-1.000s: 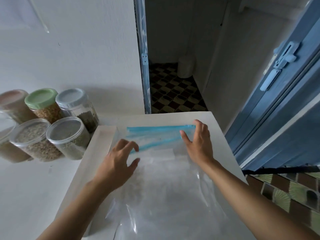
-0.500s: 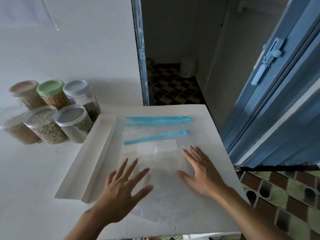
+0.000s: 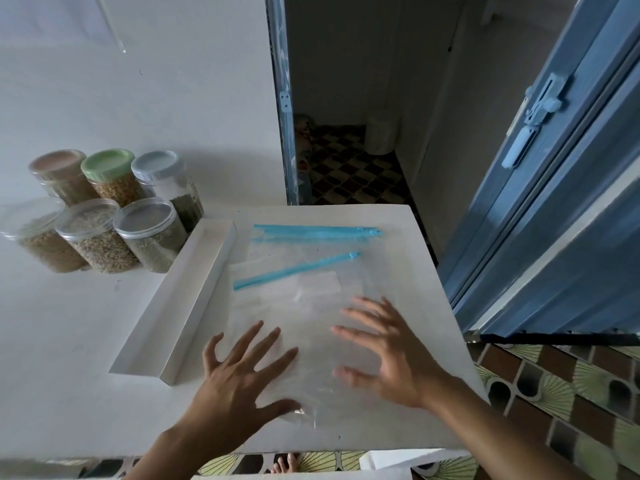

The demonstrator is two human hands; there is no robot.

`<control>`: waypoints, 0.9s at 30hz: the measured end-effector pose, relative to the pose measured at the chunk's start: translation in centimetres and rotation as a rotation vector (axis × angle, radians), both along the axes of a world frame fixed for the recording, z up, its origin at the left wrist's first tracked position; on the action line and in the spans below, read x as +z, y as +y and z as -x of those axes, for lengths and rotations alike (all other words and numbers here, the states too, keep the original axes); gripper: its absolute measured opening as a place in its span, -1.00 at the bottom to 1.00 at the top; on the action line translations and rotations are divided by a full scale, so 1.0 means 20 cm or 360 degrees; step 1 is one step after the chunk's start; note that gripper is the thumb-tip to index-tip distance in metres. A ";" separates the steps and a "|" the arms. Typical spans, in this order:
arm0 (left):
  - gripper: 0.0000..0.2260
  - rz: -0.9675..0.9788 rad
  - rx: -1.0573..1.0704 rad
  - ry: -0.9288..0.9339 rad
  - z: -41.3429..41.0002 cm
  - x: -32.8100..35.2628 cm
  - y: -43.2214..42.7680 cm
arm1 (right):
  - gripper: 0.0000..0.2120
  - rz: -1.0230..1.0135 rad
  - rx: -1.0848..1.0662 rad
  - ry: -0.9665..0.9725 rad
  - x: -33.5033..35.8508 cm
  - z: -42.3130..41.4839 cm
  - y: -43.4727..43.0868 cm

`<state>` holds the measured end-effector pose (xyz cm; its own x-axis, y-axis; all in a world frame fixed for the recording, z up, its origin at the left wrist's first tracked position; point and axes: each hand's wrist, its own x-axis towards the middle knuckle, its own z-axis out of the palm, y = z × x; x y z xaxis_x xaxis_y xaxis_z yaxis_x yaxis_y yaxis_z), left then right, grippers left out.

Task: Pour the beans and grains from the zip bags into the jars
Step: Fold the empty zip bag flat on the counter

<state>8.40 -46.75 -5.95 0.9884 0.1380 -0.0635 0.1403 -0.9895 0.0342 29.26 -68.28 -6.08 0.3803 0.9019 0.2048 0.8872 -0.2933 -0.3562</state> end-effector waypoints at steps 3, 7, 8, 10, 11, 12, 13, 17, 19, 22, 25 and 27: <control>-0.38 0.0028 -0.0152 -0.0083 -0.02 0.03 -0.02 | -0.17 0.0361 0.0197 0.0074 0.05 0.02 -0.02; -0.60 0.0140 -0.0287 -0.0119 -0.07 0.00 0.00 | -0.37 0.0350 0.0208 0.0009 -0.04 0.03 -0.02; -0.61 0.0191 -0.0298 -0.0115 -0.07 -0.02 0.01 | -0.43 0.0316 0.0212 -0.0067 -0.07 0.03 -0.02; -0.46 0.0254 -0.0318 -0.0143 -0.07 -0.05 0.04 | -0.47 0.0251 0.0202 -0.0235 -0.12 0.03 -0.02; -0.37 0.0269 -0.0314 -0.0162 -0.08 -0.06 0.05 | -0.48 0.0208 0.0192 -0.0273 -0.13 0.04 -0.02; -0.34 0.0286 -0.0304 -0.0172 -0.08 -0.06 0.06 | -0.51 0.0151 0.0185 -0.0296 -0.12 0.04 -0.02; -0.34 0.0293 -0.0292 -0.0183 -0.08 -0.06 0.07 | -0.53 0.0101 0.0177 -0.0295 -0.11 0.04 -0.03; -0.50 0.0268 -0.0263 -0.0057 -0.06 -0.03 0.09 | -0.33 0.0368 0.0155 -0.0167 -0.06 -0.01 -0.08; -0.51 0.0325 -0.0197 -0.0032 -0.07 -0.01 0.08 | -0.34 0.0497 0.0193 -0.0098 -0.03 -0.03 -0.09; -0.52 0.0479 -0.0114 -0.0096 -0.10 0.00 0.10 | -0.44 0.0324 0.0165 0.0146 -0.03 -0.05 -0.08; -0.53 0.0605 0.0160 -0.0406 -0.18 0.00 0.16 | -0.53 -0.0183 -0.0129 0.0457 -0.05 -0.09 -0.04; -0.46 0.0631 0.0418 -0.0530 -0.25 0.01 0.20 | -0.59 -0.0437 -0.0356 0.0421 -0.06 -0.15 0.02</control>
<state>13.45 -42.72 -5.73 0.8998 0.4104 0.1479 0.2977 -0.8256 0.4792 32.22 -67.95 -7.27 0.6318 0.7168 0.2950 0.6805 -0.3306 -0.6539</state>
